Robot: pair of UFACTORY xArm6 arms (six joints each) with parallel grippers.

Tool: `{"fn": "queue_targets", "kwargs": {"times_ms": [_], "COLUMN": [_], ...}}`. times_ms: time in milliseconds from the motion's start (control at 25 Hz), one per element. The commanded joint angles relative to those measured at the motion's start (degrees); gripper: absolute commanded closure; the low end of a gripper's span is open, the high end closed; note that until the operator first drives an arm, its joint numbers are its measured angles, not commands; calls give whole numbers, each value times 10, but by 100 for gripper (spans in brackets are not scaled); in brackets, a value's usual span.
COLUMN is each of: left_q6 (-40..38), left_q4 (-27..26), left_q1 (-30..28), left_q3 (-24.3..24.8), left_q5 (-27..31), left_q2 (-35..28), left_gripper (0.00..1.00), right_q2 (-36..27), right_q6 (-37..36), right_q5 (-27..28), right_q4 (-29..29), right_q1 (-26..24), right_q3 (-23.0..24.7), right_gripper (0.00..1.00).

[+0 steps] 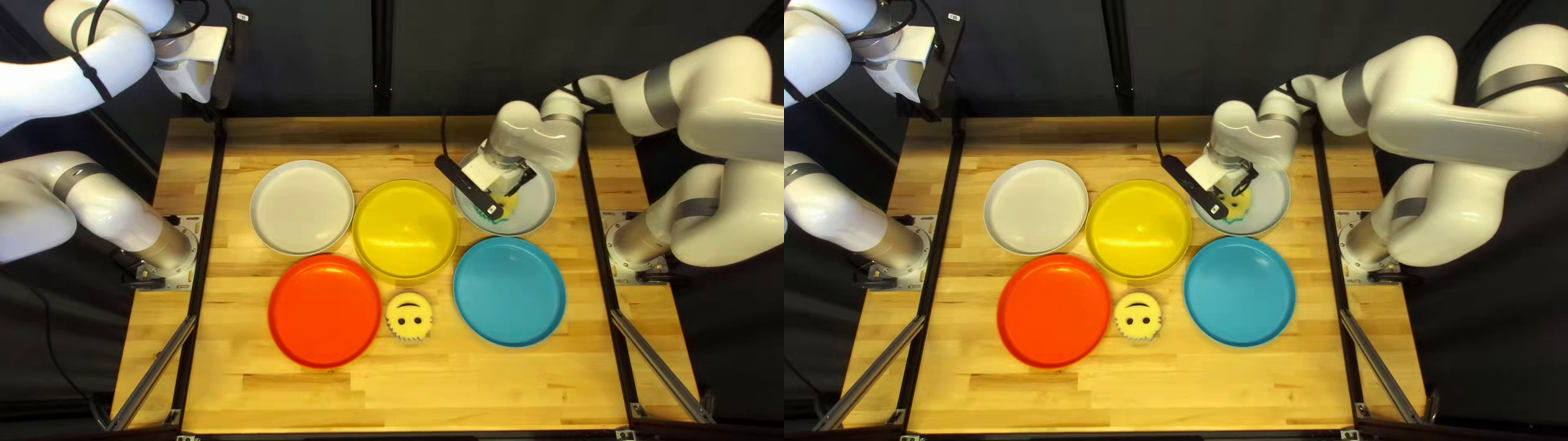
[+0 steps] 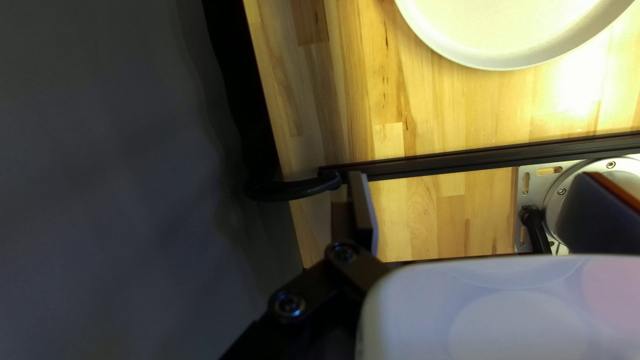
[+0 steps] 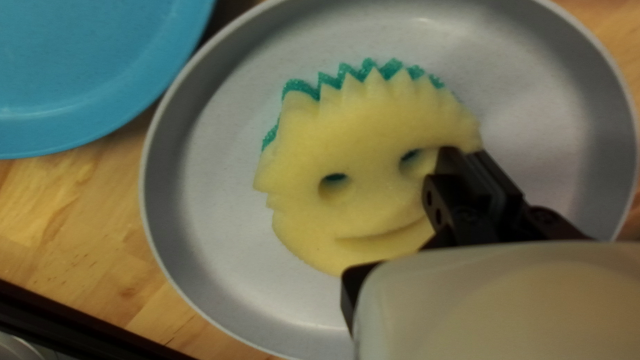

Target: Pick up sponge and scrub the plate

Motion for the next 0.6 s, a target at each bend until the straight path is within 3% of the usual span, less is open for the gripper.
{"fn": "queue_targets", "kwargs": {"times_ms": [40,400,600], "left_q6": [0,0,0], "left_q4": [0,0,0], "left_q1": [0,0,0], "left_q3": [0,0,0], "left_q5": [0,0,0], "left_q2": [0,0,0], "left_gripper": [0,0,0], "right_q2": [-10,85,105], "right_q6": [-2,-100,-121], "right_q5": [1,-10,-12], "right_q4": [-3,16,25], "right_q1": [-6,-91,-105], "right_q3": [5,-96,-113], "right_gripper": [100,100,100]}}
